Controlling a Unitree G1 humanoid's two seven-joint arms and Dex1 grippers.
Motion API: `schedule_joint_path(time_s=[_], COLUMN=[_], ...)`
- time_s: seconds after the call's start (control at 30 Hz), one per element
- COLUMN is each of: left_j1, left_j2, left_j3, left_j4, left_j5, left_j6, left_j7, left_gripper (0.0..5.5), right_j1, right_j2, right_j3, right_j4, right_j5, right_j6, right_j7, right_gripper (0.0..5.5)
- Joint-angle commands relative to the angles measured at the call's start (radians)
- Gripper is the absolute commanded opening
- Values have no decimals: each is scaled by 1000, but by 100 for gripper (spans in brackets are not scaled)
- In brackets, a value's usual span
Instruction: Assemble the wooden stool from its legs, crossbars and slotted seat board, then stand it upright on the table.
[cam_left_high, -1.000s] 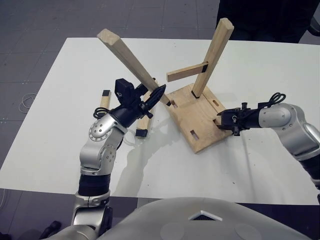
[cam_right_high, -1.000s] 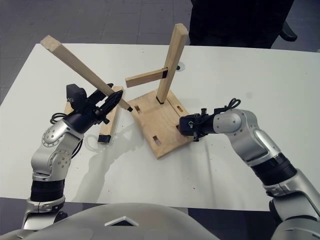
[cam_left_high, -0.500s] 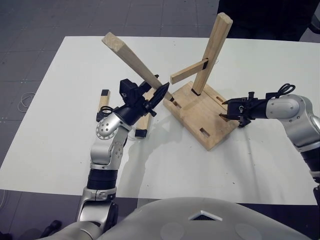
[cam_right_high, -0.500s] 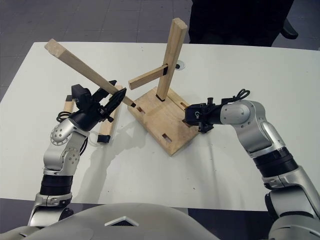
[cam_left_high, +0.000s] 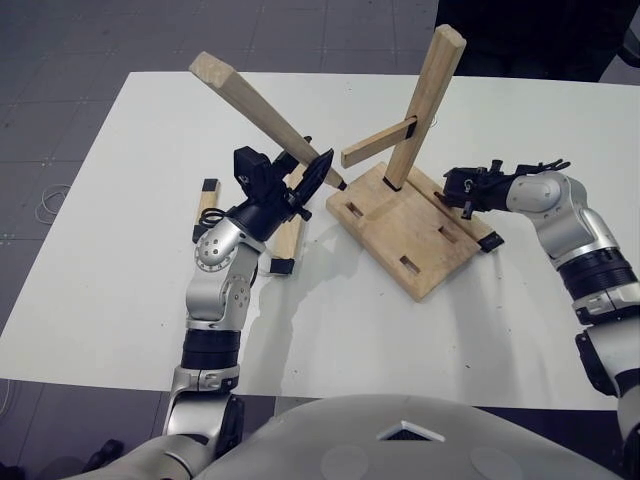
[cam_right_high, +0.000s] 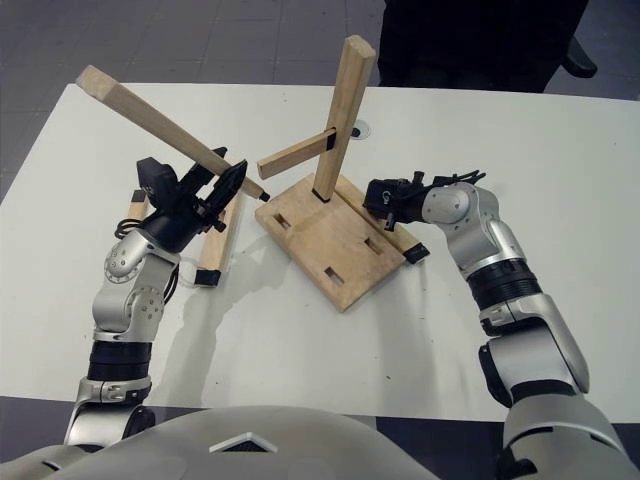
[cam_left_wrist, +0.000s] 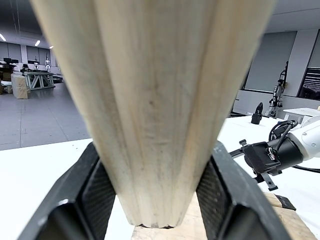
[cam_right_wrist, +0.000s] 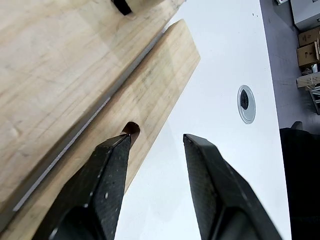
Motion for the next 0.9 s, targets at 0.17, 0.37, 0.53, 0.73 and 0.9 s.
schedule_joint_path(time_s=[0.17,0.37,0.53,0.73,0.9], left_j1=[19,33,51,34,29], left_j2=[9,16,66,70,83], left_j3=[-1,-30,-12,-18,-27], left_j4=[-44,-39,-19,11,30], left_j5=[-23,-15,-1,5,16], left_j6=[31,37,23,6,1], left_j7=[-15,-45,-75,-97,-129], left_gripper=[206,206,206,206,206], right_j1=[58,100,107,118,123], right_j2=[3,4,-3,9,19], right_j3=[3,-1,-8,-16,-32], right_j4=[-100,-197,-191,-257,-320], right_j5=[-9,-13,-18,-14,-4], right_j6=[21,64,69,90,122], right_j7=[31,41,37,31,27], right_gripper=[195,195,195,195,195])
